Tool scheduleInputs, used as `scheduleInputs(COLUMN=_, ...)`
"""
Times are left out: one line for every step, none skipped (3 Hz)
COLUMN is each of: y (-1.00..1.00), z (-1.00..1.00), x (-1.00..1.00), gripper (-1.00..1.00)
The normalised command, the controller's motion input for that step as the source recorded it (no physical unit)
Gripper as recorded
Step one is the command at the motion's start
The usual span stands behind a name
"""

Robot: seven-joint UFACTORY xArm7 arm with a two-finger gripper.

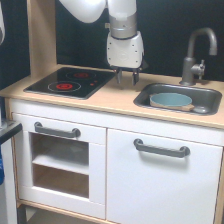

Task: Place the pot in the sink

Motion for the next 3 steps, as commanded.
scheduleInputs(y=-0.16, z=0.27, x=-0.31, gripper=0.99)
scheduleInputs(y=-0.19, z=0.33, x=-0.33, gripper=0.99)
scheduleInputs(y=-0.20, z=0.39, x=-0.35, gripper=0.99)
